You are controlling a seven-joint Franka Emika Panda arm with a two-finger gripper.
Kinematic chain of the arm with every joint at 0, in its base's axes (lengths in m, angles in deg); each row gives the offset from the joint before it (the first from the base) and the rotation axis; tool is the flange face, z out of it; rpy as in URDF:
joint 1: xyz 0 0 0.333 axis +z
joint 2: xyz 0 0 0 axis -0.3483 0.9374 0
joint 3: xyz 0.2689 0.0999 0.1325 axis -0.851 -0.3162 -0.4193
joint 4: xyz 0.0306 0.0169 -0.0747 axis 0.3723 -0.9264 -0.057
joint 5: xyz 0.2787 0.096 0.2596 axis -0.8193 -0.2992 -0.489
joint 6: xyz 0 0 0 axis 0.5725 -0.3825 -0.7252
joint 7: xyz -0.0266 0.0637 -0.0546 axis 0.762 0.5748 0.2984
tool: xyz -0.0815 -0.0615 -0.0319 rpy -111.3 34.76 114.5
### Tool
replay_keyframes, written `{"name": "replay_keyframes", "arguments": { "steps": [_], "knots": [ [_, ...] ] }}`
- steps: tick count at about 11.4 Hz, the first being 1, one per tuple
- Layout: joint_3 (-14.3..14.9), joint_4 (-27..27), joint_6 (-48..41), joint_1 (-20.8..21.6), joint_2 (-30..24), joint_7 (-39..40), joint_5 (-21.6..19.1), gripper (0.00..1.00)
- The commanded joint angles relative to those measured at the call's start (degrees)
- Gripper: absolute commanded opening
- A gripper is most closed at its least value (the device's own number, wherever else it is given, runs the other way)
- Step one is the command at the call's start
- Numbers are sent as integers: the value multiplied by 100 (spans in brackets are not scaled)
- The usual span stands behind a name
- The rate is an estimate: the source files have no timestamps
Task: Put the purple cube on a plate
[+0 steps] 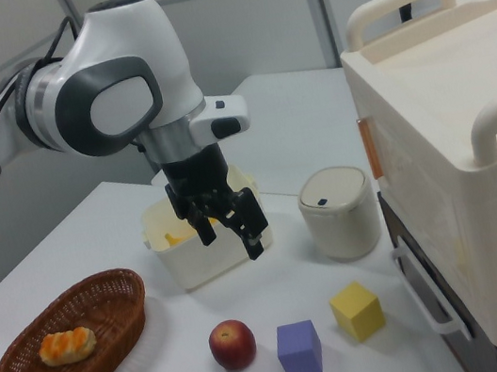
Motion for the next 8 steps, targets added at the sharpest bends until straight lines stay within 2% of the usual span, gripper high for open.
{"name": "replay_keyframes", "arguments": {
  "steps": [1, 5, 8],
  "knots": [
    [31, -148, 330, 93, 10, -3, 18, 100],
    [22, -158, 516, 102, 133, -2, 18, 100],
    [22, -420, 920, 286, 327, 303, 62, 100]
  ]
}}
